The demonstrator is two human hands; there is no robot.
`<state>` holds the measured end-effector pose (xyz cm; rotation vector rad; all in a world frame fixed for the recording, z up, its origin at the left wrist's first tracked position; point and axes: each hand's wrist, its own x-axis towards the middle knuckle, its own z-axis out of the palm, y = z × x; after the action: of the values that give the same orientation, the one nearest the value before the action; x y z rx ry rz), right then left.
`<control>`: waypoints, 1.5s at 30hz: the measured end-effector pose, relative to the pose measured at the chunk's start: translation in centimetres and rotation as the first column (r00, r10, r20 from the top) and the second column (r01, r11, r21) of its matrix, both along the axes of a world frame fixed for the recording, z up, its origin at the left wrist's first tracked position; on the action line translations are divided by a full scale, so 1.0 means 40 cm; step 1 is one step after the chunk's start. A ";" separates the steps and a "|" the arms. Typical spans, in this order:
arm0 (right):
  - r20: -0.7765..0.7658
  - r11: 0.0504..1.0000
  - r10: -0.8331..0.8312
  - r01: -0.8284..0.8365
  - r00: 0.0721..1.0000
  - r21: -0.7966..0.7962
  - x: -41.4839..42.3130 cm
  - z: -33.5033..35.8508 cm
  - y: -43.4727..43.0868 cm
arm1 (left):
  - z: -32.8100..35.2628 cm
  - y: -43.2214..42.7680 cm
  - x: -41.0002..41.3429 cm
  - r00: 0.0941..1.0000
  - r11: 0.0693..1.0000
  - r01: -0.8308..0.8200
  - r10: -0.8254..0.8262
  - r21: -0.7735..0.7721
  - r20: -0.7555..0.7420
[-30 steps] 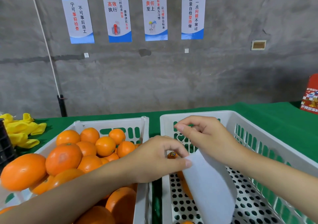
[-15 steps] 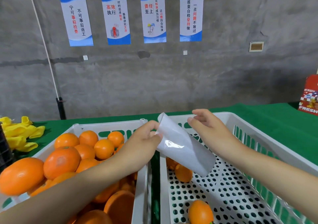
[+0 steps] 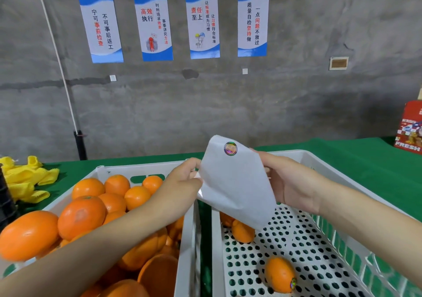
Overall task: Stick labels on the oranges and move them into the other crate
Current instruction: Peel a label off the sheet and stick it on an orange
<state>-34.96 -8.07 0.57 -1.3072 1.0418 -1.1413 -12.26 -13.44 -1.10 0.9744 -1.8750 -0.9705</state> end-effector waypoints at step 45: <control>-0.555 0.611 -0.585 -0.129 0.591 -0.781 0.058 -0.032 0.055 | 0.005 0.049 -0.020 0.951 0.954 0.300 -0.297 0.022 -0.087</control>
<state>-32.62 -5.86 -0.71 -2.6066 1.4811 -1.3161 -13.05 -11.46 -0.89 0.6683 -1.9766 -1.2056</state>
